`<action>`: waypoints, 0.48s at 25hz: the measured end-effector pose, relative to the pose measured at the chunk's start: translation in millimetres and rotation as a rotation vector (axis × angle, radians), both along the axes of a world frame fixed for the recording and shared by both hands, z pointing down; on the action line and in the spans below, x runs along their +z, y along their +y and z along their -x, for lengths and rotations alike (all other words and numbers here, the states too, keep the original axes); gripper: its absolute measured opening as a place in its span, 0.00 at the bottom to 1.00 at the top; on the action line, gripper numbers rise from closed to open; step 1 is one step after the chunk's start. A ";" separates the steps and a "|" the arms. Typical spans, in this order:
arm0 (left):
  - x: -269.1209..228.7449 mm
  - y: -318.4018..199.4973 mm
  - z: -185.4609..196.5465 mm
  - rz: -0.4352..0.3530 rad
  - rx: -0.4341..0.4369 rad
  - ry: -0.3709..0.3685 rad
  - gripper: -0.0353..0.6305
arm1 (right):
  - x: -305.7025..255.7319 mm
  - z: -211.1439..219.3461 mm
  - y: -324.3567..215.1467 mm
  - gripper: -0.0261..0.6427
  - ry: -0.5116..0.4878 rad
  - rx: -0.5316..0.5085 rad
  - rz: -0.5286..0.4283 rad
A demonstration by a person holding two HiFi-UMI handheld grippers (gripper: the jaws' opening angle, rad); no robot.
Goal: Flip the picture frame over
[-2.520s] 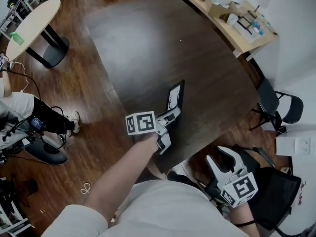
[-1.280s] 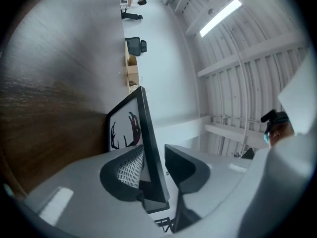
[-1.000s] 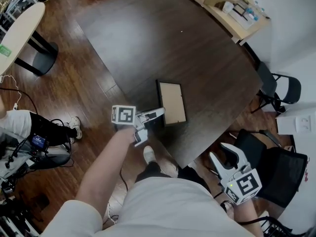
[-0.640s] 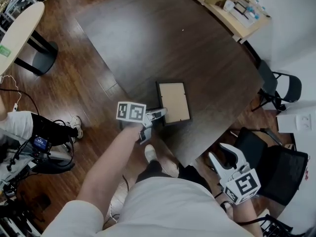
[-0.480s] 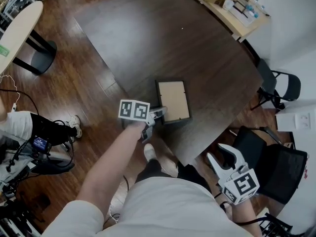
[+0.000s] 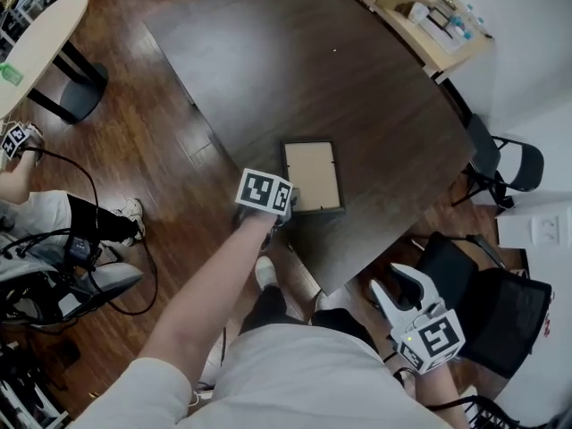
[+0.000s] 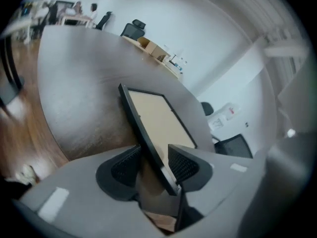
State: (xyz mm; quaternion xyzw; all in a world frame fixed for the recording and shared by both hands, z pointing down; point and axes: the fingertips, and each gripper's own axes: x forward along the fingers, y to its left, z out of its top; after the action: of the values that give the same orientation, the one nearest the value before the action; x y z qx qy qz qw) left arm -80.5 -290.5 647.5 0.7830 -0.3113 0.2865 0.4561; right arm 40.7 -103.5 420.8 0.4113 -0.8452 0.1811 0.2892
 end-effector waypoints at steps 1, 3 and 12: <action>-0.1 -2.6 3.7 -0.051 0.016 -0.079 0.29 | -0.3 -1.2 0.9 0.25 -0.003 -0.009 -0.007; -6.4 -8.8 16.7 -0.153 0.022 -0.228 0.29 | -3.0 -5.1 1.9 0.25 -0.015 -0.021 -0.026; -113.0 84.8 6.9 -0.448 -0.094 -0.087 0.30 | -2.4 -62.6 52.2 0.25 -0.086 -0.094 -0.126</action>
State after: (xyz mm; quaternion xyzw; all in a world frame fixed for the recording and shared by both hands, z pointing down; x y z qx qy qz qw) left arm -87.4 -205.7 534.5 0.8361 -0.4226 0.2220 0.2701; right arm 103.3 -51.4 418.3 0.3805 -0.8849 0.1315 0.2342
